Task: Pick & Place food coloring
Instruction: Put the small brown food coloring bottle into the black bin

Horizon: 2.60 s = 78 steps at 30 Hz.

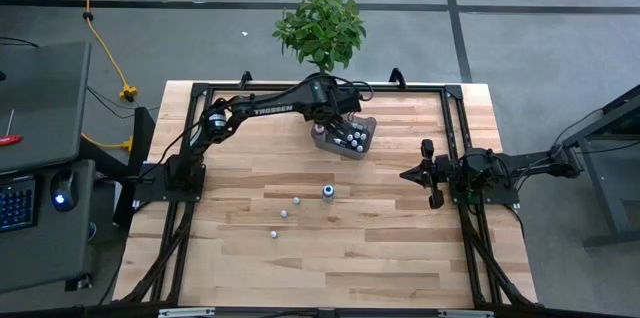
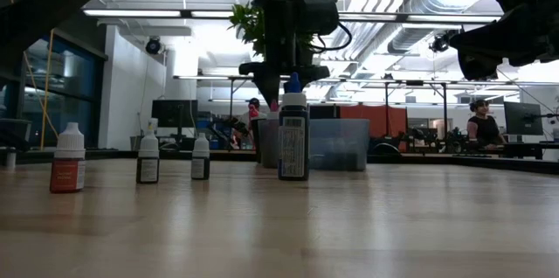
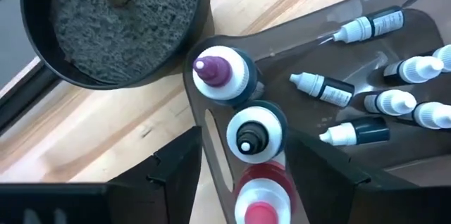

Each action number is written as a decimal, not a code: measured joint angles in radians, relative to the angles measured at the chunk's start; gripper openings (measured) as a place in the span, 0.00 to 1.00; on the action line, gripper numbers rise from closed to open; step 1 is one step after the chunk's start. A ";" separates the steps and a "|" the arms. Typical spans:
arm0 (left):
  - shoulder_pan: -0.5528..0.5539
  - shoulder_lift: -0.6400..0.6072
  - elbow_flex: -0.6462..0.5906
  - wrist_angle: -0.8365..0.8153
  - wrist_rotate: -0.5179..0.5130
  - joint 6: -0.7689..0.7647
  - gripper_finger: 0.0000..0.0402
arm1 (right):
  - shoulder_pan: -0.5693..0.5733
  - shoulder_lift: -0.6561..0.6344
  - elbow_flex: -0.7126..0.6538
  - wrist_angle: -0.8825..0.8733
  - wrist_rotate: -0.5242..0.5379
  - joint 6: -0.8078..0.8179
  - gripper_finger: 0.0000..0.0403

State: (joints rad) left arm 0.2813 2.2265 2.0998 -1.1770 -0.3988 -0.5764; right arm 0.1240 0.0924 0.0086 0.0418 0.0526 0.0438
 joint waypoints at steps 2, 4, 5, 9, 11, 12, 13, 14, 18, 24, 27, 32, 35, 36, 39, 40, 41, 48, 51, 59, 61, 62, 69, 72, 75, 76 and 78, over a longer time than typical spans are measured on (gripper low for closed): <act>0.000 0.000 0.000 0.001 0.006 0.009 0.50 | 0.000 0.000 0.000 0.000 0.000 0.000 0.01; -0.006 0.000 0.000 0.016 0.026 0.039 0.50 | 0.000 0.000 0.000 0.000 0.000 0.000 0.01; -0.009 0.000 0.000 0.031 0.032 0.065 0.50 | 0.000 0.000 0.000 0.000 0.000 0.000 0.01; -0.029 0.000 0.026 0.067 0.053 0.207 0.50 | 0.000 0.000 0.000 0.000 0.000 0.000 0.01; -0.039 -0.001 0.054 0.076 0.051 0.273 0.50 | 0.000 0.000 0.000 0.000 0.000 0.000 0.01; -0.046 -0.002 0.067 0.081 0.049 0.304 0.50 | 0.000 0.000 0.000 0.000 0.000 0.000 0.01; -0.051 -0.002 0.079 0.085 0.047 0.334 0.50 | 0.000 0.000 0.000 0.000 0.000 0.000 0.01; -0.055 -0.002 0.092 0.087 0.041 0.361 0.50 | 0.000 0.000 0.000 0.000 0.000 0.000 0.01; -0.064 -0.002 0.155 0.079 -0.013 0.424 0.50 | 0.000 0.000 0.000 0.000 0.000 0.000 0.01; -0.102 -0.012 0.223 0.062 0.061 0.576 0.50 | 0.000 0.000 0.000 0.000 0.000 0.000 0.01; -0.146 -0.030 0.239 0.060 0.135 0.686 0.50 | 0.000 0.000 0.000 0.000 0.000 0.000 0.01; -0.214 -0.079 0.243 0.034 0.185 0.817 0.49 | 0.000 0.000 0.000 0.001 0.000 0.000 0.01; -0.254 -0.115 0.246 -0.025 0.201 0.834 0.49 | 0.000 -0.001 0.000 0.001 0.000 0.000 0.01; -0.265 -0.126 0.245 -0.060 0.221 0.834 0.49 | 0.000 0.000 0.000 0.000 0.000 0.000 0.01; -0.295 -0.161 0.245 -0.165 0.304 0.830 0.49 | 0.000 0.000 0.000 0.000 0.000 0.000 0.01; -0.303 -0.174 0.245 -0.205 0.341 0.823 0.49 | 0.000 0.000 0.000 0.000 0.000 0.000 0.01; -0.310 -0.187 0.245 -0.239 0.371 0.814 0.49 | 0.000 0.000 0.000 0.000 0.000 0.000 0.01; -0.352 -0.272 0.216 -0.386 0.445 0.779 0.49 | 0.000 0.000 0.000 0.000 0.000 0.000 0.01; -0.372 -0.331 0.166 -0.395 0.459 0.770 0.49 | 0.000 0.000 0.000 0.000 0.000 0.000 0.01; -0.388 -0.526 -0.117 -0.393 0.441 0.722 0.49 | 0.000 0.000 0.000 0.000 0.000 0.000 0.01; -0.388 -0.585 -0.211 -0.380 0.441 0.705 0.49 | 0.000 0.000 0.000 0.000 0.000 0.000 0.01; -0.387 -0.612 -0.257 -0.366 0.441 0.698 0.49 | 0.000 0.000 0.000 0.000 0.000 0.000 0.01; -0.387 -0.822 -0.594 -0.196 0.465 0.583 0.49 | 0.000 0.000 0.000 0.000 0.000 0.000 0.01; -0.406 -0.898 -0.727 -0.142 0.459 0.472 0.49 | 0.000 0.000 0.000 0.000 0.000 0.000 0.01; -0.443 -0.964 -0.840 -0.094 0.399 0.277 0.49 | 0.000 0.000 0.000 0.000 0.000 0.000 0.01; -0.458 -0.981 -0.874 -0.076 0.383 0.216 0.49 | 0.000 0.000 0.000 0.000 0.000 0.000 0.01; -0.484 -1.005 -0.936 -0.034 0.361 0.130 0.49 | 0.000 0.000 0.000 0.000 0.000 0.000 0.01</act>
State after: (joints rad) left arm -0.2028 1.2210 1.1642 -1.2112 -0.0380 -0.4461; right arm 0.1242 0.0925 0.0086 0.0418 0.0525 0.0440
